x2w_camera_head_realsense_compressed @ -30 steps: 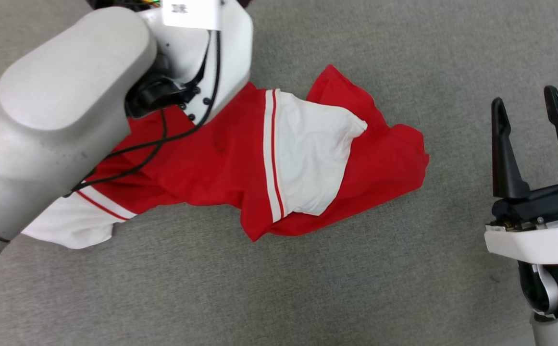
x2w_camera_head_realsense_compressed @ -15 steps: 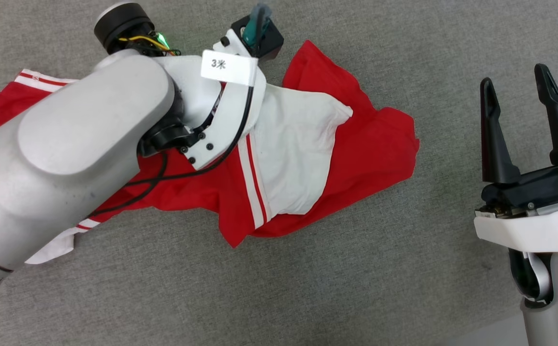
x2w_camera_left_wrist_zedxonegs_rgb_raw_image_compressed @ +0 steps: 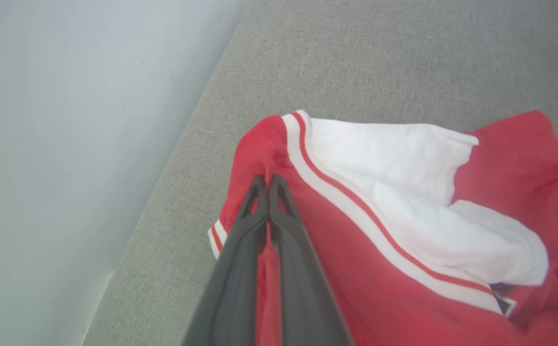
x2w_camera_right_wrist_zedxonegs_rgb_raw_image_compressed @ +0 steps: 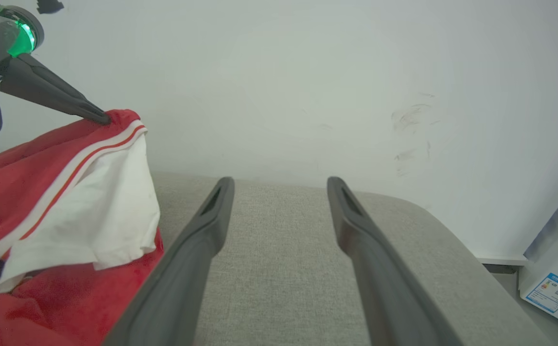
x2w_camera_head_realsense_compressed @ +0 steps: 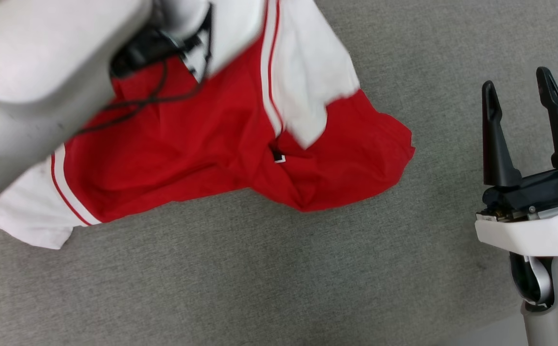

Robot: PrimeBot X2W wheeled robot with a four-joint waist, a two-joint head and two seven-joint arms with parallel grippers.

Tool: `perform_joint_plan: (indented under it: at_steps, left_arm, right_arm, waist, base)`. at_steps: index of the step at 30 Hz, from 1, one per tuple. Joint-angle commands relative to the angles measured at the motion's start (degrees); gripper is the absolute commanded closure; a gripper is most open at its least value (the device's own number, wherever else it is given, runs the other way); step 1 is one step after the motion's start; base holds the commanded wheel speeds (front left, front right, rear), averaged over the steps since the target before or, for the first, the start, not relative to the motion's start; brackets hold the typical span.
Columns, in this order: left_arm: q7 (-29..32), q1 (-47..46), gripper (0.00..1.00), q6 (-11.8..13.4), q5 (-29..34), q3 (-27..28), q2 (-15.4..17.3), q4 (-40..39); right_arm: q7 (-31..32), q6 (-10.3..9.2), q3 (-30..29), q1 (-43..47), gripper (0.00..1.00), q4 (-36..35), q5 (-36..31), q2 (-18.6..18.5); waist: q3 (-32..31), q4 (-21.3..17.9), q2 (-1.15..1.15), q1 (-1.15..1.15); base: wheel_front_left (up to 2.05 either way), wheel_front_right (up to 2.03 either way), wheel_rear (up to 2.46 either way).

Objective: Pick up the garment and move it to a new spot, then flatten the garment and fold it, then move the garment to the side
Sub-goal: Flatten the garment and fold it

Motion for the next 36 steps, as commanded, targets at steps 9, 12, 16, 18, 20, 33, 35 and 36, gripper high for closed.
perform_joint_plan:
  at_steps: [9, 12, 16, 18, 20, 33, 35, 36]
  left_arm:
    - [-8.1, 1.8, 1.0, 0.0, 2.7, 0.0, 0.3, 15.0]
    - [-7.0, 5.1, 1.0, 0.0, 3.6, 0.0, 0.7, 17.0]
    - [-4.2, 10.1, 1.0, 0.0, 3.4, -0.4, 1.4, 18.7]
    - [-4.6, 11.0, 1.0, 0.0, 2.7, -0.6, 1.6, 19.8]
    - [-6.2, 10.7, 0.09, 0.0, 3.6, -0.5, 1.8, 20.0]
    - [-46.7, 12.7, 0.0, 9.5, 10.3, 6.0, -0.3, 15.8]
    - [-48.2, 16.0, 0.0, 13.5, 10.3, 8.7, 0.7, 12.7]
    - [-48.4, 18.1, 0.0, 15.8, 10.4, 10.2, 1.3, 10.8]
  right_arm:
    - [-0.1, -0.04, -0.5, 0.7, 0.0, -0.6, 0.3, 2.0]
    - [-0.1, -0.04, -0.3, 0.5, 0.0, -0.6, 0.3, 2.3]
    - [-0.1, -0.04, -0.2, 0.1, 0.0, -0.5, 0.2, 2.5]
    - [-0.1, -0.04, -0.5, 0.0, 0.0, -0.3, 0.0, 2.5]
    - [-0.1, -0.04, -0.8, -0.1, 0.0, -0.3, -0.4, 2.1]
    - [-0.1, -0.04, -0.3, -4.0, 0.0, 0.2, -0.3, -5.7]
    - [-0.1, -0.04, 1.7, -5.7, 0.0, 1.3, 0.2, -8.0]
    - [0.3, -0.04, 2.8, -6.7, 0.0, 1.7, 0.7, -9.3]
  waist:
    - [3.4, -4.0, 0.0, 0.0]
    - [4.0, -4.7, 0.0, 0.0]
    - [4.3, -5.0, 0.0, 0.0]
    - [3.8, -4.8, 0.0, 0.0]
    - [3.0, -4.3, 0.0, 0.0]
    - [-7.7, 3.8, 0.0, 0.0]
    - [-8.9, 4.9, 0.0, 0.0]
    - [-9.5, 5.3, 0.0, 0.0]
  base:
    - [0.0, 0.0, 0.0]
    - [0.0, 0.0, 0.0]
    - [0.0, 0.0, 0.0]
    - [0.0, 0.0, 0.0]
    - [0.0, 0.0, 0.0]
    - [0.0, 0.0, 0.0]
    - [0.0, 0.0, 0.0]
    - [0.0, 0.0, 0.0]
